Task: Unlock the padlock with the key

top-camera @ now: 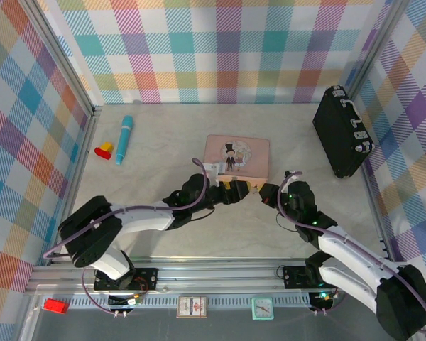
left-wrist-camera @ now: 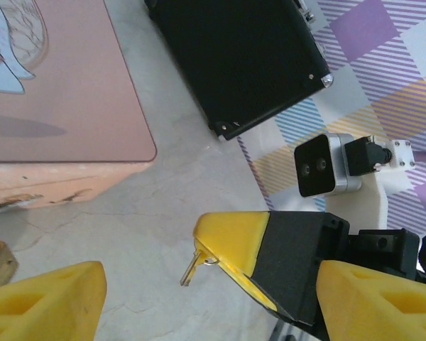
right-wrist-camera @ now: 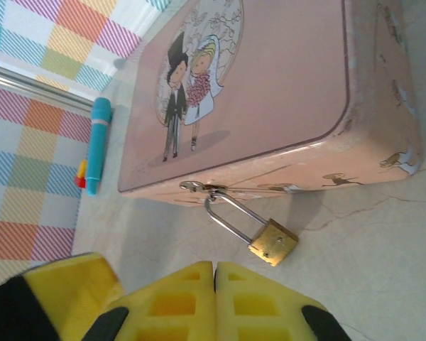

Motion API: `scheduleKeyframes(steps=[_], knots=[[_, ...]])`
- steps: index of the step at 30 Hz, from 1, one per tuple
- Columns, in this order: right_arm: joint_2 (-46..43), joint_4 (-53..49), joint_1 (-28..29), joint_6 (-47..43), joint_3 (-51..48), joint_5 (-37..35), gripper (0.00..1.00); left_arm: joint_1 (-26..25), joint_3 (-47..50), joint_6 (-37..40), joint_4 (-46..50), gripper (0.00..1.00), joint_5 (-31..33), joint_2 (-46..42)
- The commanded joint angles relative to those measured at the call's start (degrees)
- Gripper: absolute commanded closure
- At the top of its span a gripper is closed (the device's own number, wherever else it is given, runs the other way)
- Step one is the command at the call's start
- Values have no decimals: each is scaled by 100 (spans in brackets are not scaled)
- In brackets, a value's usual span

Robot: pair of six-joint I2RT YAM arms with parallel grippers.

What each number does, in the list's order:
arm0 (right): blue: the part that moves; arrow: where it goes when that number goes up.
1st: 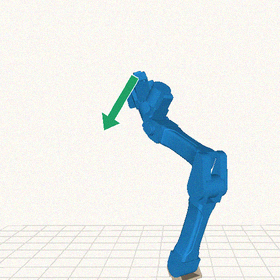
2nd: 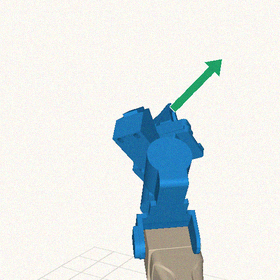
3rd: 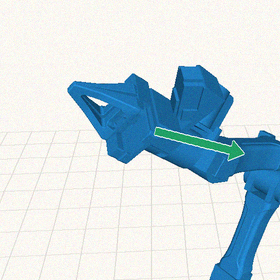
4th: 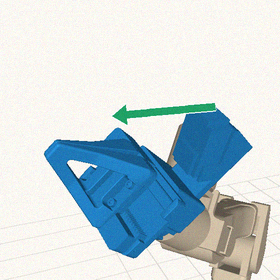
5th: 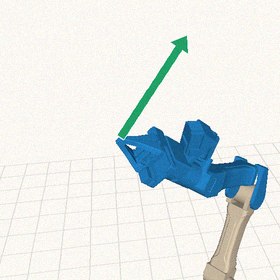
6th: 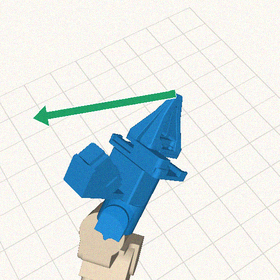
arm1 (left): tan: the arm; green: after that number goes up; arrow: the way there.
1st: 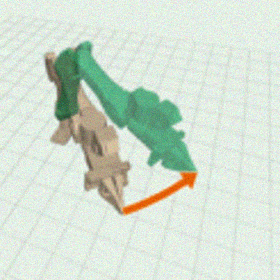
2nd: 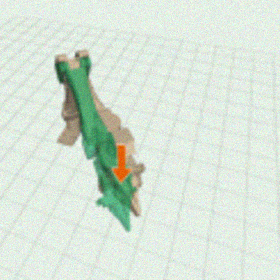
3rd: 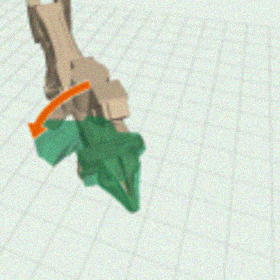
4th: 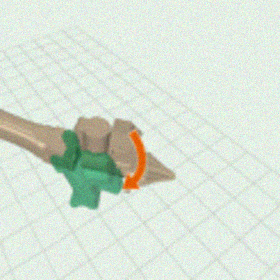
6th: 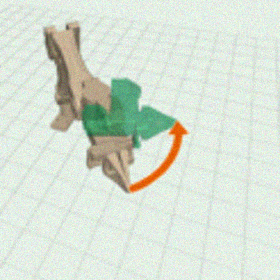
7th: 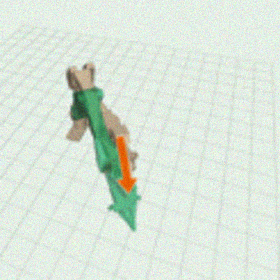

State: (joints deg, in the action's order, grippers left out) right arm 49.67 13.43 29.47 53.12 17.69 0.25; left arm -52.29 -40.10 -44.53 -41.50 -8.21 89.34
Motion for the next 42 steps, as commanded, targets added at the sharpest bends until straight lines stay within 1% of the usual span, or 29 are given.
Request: scheduleKeyframes(steps=[1, 5, 8, 15, 21, 25, 29, 33, 39, 42], knots=[[-66, 830, -3, 277, -169, 39, 100, 44, 109, -257, -923, 24, -190, 194], [-327, 887, 22, 407, -244, -113, 100, 53, 182, -400, -1014, 28, -42, 251], [-465, 968, 56, 409, -241, -140, 100, 53, 196, -501, -1175, 31, -85, 348], [-159, 1495, 246, 542, -256, -279, 100, 53, 147, -846, -1835, 47, -409, 625], [16, 1815, 368, 585, -258, -397, 100, 53, 114, -993, -1877, 61, -489, 692], [8, 1797, 401, 541, -239, -421, 100, 53, 121, -1031, -1925, 65, -454, 690], [-3, 1816, 424, 583, -314, -399, 100, 56, 11, -1082, -1997, 70, -607, 763], [-40, 1895, 432, 625, -387, -370, 100, 56, -1, -1119, -2007, 75, -621, 785], [-86, 1865, 445, 637, -407, -350, 100, 68, -7, -1123, -2021, 77, -603, 778], [-118, 1825, 446, 654, -424, -355, 100, 78, -15, -1119, -2012, 79, -612, 784]])
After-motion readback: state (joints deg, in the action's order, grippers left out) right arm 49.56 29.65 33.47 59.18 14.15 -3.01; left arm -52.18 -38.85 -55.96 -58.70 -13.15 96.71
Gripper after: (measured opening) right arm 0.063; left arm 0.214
